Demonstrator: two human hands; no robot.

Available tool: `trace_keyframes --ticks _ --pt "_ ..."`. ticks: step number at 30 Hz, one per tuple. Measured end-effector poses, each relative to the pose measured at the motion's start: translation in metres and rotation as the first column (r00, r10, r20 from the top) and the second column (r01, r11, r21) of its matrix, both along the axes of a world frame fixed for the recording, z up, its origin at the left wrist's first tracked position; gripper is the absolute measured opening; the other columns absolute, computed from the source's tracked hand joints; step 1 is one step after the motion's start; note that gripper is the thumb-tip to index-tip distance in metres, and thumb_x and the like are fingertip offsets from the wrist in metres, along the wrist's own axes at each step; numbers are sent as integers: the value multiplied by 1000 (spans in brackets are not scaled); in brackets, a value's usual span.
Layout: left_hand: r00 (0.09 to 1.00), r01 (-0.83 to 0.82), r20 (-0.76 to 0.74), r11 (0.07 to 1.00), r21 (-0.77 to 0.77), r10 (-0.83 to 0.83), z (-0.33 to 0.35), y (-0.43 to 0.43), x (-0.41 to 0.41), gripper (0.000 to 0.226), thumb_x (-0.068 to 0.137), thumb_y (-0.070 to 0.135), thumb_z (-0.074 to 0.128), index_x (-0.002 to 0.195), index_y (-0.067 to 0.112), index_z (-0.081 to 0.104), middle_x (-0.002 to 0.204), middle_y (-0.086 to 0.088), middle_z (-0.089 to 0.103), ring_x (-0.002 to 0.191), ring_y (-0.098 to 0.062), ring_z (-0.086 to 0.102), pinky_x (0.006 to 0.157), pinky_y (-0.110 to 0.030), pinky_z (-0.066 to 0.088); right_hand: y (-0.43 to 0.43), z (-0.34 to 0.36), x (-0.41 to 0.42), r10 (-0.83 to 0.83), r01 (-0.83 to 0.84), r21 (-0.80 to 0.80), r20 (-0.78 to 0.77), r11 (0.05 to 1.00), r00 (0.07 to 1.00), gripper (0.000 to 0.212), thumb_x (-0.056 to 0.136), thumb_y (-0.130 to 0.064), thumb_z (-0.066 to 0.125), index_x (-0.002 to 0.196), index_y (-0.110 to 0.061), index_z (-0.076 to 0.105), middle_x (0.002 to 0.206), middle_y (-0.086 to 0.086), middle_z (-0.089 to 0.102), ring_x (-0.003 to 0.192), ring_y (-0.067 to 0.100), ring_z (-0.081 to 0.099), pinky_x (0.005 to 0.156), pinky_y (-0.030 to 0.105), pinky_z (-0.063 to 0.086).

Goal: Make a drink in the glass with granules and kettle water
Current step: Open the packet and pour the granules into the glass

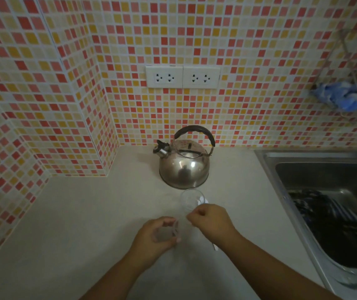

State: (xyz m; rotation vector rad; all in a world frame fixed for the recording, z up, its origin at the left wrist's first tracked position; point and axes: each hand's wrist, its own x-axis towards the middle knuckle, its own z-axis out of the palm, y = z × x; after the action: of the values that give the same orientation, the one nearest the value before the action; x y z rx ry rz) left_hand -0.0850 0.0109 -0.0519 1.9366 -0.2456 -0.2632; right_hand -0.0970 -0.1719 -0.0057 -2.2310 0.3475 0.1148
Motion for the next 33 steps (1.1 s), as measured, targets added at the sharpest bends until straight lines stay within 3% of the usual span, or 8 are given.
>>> trace_keyframes --ticks 3,6,10,14,19,21,25,33 --pt "998 -59 -25 998 -34 58 4 1 6 40 69 3 82 88 35 67 97 10 71 86 12 62 74 6 38 -11 -7 3 -136 138 5 181 990 974 14 72 -33 67 85 -30 63 80 -8 63 75 9 59 58 10 40" --pt "994 -103 38 994 -25 104 18 -4 25 39 72 1 78 89 35 67 93 9 71 82 -1 63 66 4 41 -22 -19 11 -43 56 -108 121 993 992 57 70 -44 71 121 -26 53 114 -4 59 108 18 50 89 28 40" --pt "964 -69 266 976 208 12 45 -13 56 35 73 17 77 107 25 71 100 6 68 91 -5 61 78 -6 41 -25 -27 20 32 -17 -156 92 988 995 67 72 -52 67 130 -28 45 129 -2 55 118 21 44 94 29 28" --pt "900 1 367 841 541 -237 63 -22 77 43 76 31 68 119 28 65 112 6 62 95 -14 61 80 -24 49 -26 -29 23 25 -6 -161 119 987 993 69 72 -54 67 132 -29 45 131 -4 54 119 19 41 93 30 30" --pt "714 -15 416 582 813 -563 74 -40 89 39 83 24 58 122 27 61 119 1 61 106 -24 56 84 -36 51 -25 -29 23 9 13 -152 143 988 990 69 72 -52 68 133 -29 44 131 -6 54 117 18 36 92 29 31" --pt "616 -45 423 507 861 -664 82 -48 89 33 82 19 62 114 23 67 111 -1 64 98 -25 61 77 -36 54 -26 -29 22 7 18 -164 152 986 988 70 72 -53 68 133 -29 45 131 -6 54 116 19 36 91 30 33" --pt "472 -97 329 323 942 -818 96 -58 85 34 42 18 89 74 24 76 75 5 71 62 -15 66 50 -24 55 -30 -31 21 4 25 -186 155 982 988 69 73 -54 66 134 -30 45 131 -7 55 114 18 37 89 29 34" --pt "305 -173 215 168 970 -928 107 -68 88 27 40 31 89 63 31 75 66 14 69 63 -2 63 56 -14 51 -32 -36 23 0 31 -183 167 983 986 63 71 -53 64 129 -33 49 125 -9 58 109 18 41 83 26 31"
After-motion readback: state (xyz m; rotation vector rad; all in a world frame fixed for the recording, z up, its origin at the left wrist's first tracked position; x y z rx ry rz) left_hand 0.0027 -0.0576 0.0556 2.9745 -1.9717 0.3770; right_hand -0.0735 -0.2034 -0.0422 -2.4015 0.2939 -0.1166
